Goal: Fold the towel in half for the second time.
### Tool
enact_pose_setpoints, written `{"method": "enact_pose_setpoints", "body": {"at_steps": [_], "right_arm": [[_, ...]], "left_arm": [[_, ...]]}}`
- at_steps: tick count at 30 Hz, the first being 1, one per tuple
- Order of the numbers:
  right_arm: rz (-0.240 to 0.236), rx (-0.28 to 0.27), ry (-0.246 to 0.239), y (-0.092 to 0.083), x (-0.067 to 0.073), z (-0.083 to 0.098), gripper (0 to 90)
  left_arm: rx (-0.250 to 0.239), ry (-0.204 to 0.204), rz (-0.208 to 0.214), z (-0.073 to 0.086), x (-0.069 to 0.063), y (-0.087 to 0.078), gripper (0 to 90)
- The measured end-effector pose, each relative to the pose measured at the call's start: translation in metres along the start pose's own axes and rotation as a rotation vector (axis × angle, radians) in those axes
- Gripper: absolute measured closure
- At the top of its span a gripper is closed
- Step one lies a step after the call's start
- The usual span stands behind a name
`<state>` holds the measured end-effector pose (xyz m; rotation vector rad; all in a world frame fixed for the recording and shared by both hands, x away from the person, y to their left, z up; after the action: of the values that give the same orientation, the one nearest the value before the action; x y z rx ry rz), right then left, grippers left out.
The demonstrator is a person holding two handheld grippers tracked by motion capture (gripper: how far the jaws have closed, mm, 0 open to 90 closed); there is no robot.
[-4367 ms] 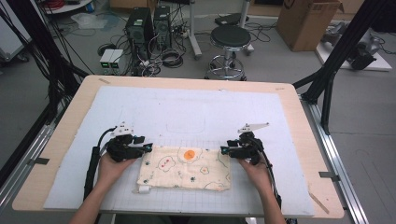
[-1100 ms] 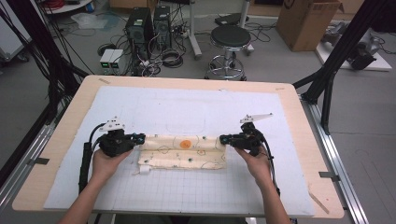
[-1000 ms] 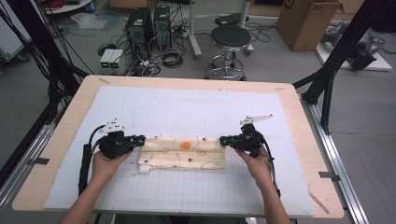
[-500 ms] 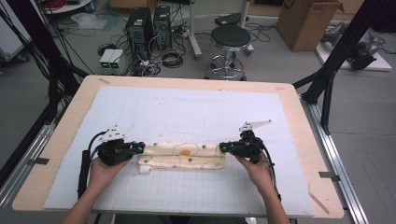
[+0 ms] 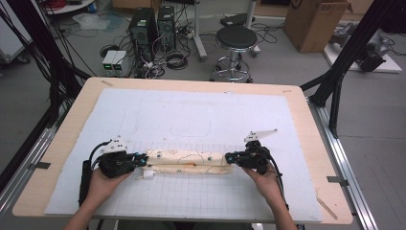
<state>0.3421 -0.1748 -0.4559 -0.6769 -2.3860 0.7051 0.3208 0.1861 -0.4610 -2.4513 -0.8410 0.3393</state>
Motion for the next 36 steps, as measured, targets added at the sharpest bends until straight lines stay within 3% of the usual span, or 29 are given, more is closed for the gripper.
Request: {"method": "enact_pose_setpoints", "body": {"at_steps": [9, 17, 23, 29, 32, 36], "right_arm": [[0.008, 0.017, -0.002, 0.000, 0.003, 0.012, 83.3], [0.015, 0.026, -0.009, 0.002, 0.004, 0.020, 82.5], [0.012, 0.024, 0.003, 0.001, 0.005, 0.026, 78.1], [-0.018, -0.047, 0.007, -0.011, 0.010, 0.020, 59.9], [-0.022, -0.080, -0.002, -0.017, 0.015, 0.014, 56.3], [-0.031, -0.102, -0.015, -0.019, 0.022, 0.004, 55.9]], "left_arm": [[0.023, -0.003, 0.023, 0.008, -0.006, -0.002, 82.0], [0.056, 0.021, 0.035, 0.015, -0.011, -0.001, 82.0], [0.051, 0.018, 0.048, 0.016, -0.013, -0.002, 79.0], [-0.021, 0.000, 0.051, 0.006, -0.014, -0.013, 62.4], [-0.051, 0.002, 0.044, -0.001, -0.015, -0.018, 55.3], [-0.077, 0.009, 0.055, -0.010, -0.020, -0.017, 53.9]]}}
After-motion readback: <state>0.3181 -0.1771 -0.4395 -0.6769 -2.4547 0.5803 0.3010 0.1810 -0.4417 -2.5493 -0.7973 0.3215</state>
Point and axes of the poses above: each handheld gripper's, and its own axes: y roughly forward along the jaws, z roughly out of its underside, x roughly to its left, the point moved 6 cm from there along y, roughly forward along the jaws, and after that the axes turned 5 degrees about y, right-handed, at the moved point
